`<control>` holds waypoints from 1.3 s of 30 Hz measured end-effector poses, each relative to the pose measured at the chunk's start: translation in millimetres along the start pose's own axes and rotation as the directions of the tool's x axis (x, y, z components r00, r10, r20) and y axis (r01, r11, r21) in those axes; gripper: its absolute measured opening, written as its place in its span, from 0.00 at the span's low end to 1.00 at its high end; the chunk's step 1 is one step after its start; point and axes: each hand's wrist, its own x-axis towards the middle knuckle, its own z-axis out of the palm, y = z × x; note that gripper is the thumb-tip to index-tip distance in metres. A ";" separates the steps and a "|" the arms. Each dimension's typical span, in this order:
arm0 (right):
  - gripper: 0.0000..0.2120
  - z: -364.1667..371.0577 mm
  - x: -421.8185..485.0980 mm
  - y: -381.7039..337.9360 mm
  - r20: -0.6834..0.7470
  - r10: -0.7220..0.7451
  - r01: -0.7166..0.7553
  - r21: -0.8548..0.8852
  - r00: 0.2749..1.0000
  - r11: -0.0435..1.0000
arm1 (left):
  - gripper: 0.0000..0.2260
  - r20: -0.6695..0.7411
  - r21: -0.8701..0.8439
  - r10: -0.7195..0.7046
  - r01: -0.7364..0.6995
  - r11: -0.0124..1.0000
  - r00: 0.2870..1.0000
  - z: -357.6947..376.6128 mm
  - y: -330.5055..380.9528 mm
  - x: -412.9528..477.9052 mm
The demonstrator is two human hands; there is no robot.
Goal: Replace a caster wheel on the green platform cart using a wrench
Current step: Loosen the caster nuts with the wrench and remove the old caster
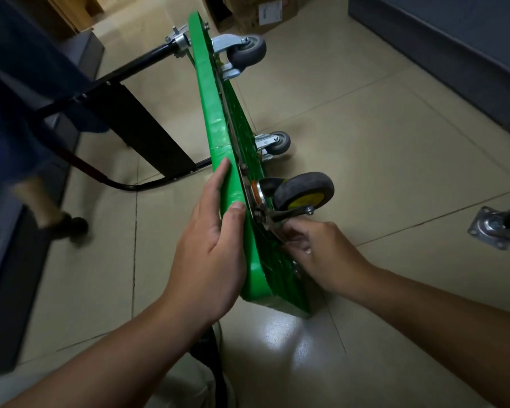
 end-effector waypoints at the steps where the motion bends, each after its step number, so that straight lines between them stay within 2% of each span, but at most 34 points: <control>1: 0.09 2.1 2.6 -0.5 -0.002 -0.001 0.001 0.009 1.000 1.000 | 0.26 -0.003 0.003 0.001 -0.001 1.000 1.000 0.3 -0.1 0.1; 3: 0.09 6.4 5.7 0.0 -0.003 0.000 0.000 0.062 1.000 0.998 | 0.26 0.002 0.010 0.005 -0.005 1.000 1.000 0.1 -0.8 0.5; 5: 0.08 10.9 5.3 2.1 0.018 0.010 -0.010 0.020 1.000 1.000 | 0.26 0.000 0.015 0.008 -0.008 1.000 1.000 -0.1 -0.1 0.5; 7: 0.09 11.0 -2.6 8.3 0.043 0.066 -0.065 -0.028 0.997 0.997 | 0.27 -0.005 0.020 0.010 -0.010 1.000 1.000 0.0 0.5 -0.4; 10: 0.11 -0.1 -27.9 12.5 0.089 0.126 -0.127 0.004 0.988 0.992 | 0.28 -0.006 0.026 0.014 -0.014 1.000 1.000 -0.8 -0.2 -0.9; 12: 0.04 -15.1 -48.2 4.0 0.133 0.122 -0.117 -0.043 0.984 0.992 | 0.27 0.010 0.021 0.006 -0.006 1.000 1.000 -1.3 -1.7 -0.9; 14: 0.08 -32.7 -71.8 -15.7 0.153 0.074 -0.067 -0.051 0.985 0.996 | 0.27 0.020 0.001 -0.001 0.001 1.000 1.000 -1.7 -2.0 -1.4; 17: 0.15 -49.1 -103.7 -62.3 0.097 0.030 -0.030 -0.007 0.995 1.000 | 0.26 0.016 0.008 -0.003 0.003 1.000 1.000 -2.3 -0.6 -1.9; 21: 0.24 -49.8 -115.4 -104.6 0.087 0.153 -0.166 0.174 0.984 0.971 | 0.26 0.008 0.031 -0.010 0.009 0.999 1.000 -1.1 3.8 -2.3; 24: 0.23 -49.8 -106.6 -121.8 0.046 0.244 -0.248 0.208 0.969 0.946 | 0.26 0.012 0.025 -0.017 0.017 1.000 1.000 0.7 4.9 -2.3; 29: 0.22 -48.4 -90.2 -133.2 -0.096 0.178 -0.170 0.083 0.979 0.982 | 0.27 0.016 0.007 -0.022 0.021 1.000 1.000 0.1 6.0 -2.8; 32: 0.21 -41.4 -83.6 -133.3 -0.071 0.208 -0.204 0.056 0.976 0.977 | 0.28 0.020 0.013 -0.025 0.024 1.000 0.999 0.0 6.6 -2.3; 39: 0.22 -28.5 -71.6 -134.7 -0.032 0.242 -0.234 0.151 0.970 0.960 | 0.26 0.010 0.039 -0.030 0.030 0.999 1.000 0.1 6.4 -2.2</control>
